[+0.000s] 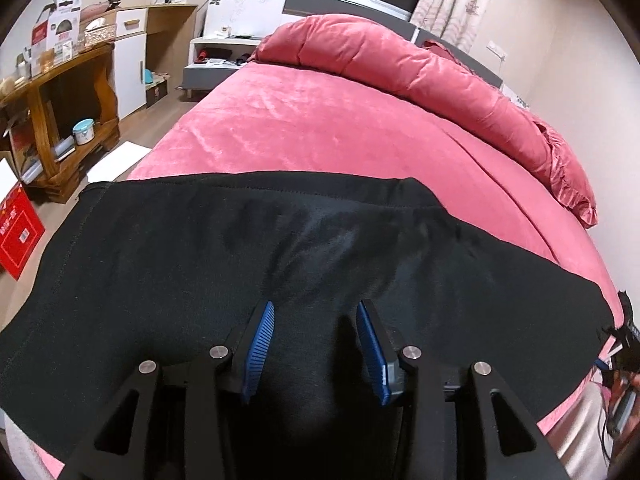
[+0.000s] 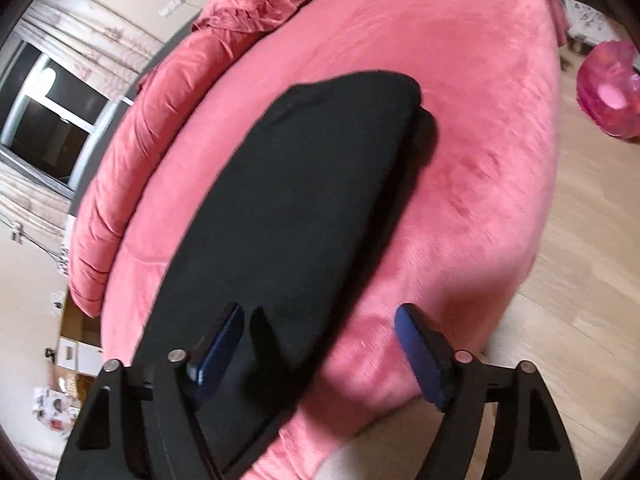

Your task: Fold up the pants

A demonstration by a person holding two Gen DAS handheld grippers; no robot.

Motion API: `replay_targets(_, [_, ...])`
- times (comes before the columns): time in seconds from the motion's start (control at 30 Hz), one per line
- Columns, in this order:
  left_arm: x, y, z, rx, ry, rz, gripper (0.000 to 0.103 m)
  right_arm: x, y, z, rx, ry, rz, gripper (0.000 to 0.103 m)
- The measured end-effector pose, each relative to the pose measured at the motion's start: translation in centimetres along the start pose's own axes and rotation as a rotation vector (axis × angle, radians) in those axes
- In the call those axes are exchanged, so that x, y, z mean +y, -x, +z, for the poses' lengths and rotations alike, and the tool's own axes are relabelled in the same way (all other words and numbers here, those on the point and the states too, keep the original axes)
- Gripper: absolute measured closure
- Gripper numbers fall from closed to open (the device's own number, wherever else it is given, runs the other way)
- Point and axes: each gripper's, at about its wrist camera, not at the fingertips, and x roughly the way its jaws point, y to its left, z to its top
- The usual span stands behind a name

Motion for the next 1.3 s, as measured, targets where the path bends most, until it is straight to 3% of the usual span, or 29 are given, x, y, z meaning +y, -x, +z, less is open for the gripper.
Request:
replay_targets(0.37, [0.1, -0.7, -0.3, 0.015, -0.013, 0.003, 0.059, -1.7, -0.3, 2.7, -0.073, -0.082, 0.148, 0.025])
replay_targets(0.63, [-0.1, -0.8, -0.4, 0.008, -0.016, 0.011, 0.059, -3.7, -1.5, 4.7, -0.104, -0.127, 0.24, 0.035])
replay_targets(0.73, [-0.3, -1.0, -0.5, 0.01, -0.023, 0.023, 0.059, -4.7, -2.0, 5.1, -0.112, -0.172, 0.24, 0.06])
replay_targets(0.77, [-0.4, -1.0, -0.5, 0.009, -0.027, 0.028, 0.059, -5.2, -2.1, 5.1, -0.107, -0.187, 0.242, 0.074])
replay_targets(0.87, [-0.7, -1.2, -0.6, 0.014, -0.042, 0.035, 0.056, -5.6, -2.0, 5.2, -0.097, -0.217, 0.283, 0.087])
replay_targets(1.07, [-0.6, -1.1, -0.6, 0.013, -0.042, 0.023, 0.052, -1.8, 1.0, 5.8, -0.132, -0.122, 0.267, 0.088])
replay_targets(1.3, [0.9, 0.2, 0.0, -0.032, 0.037, 0.014, 0.052, 8.3, 6.2, 4.7, -0.205, 0.207, 0.226, 0.089])
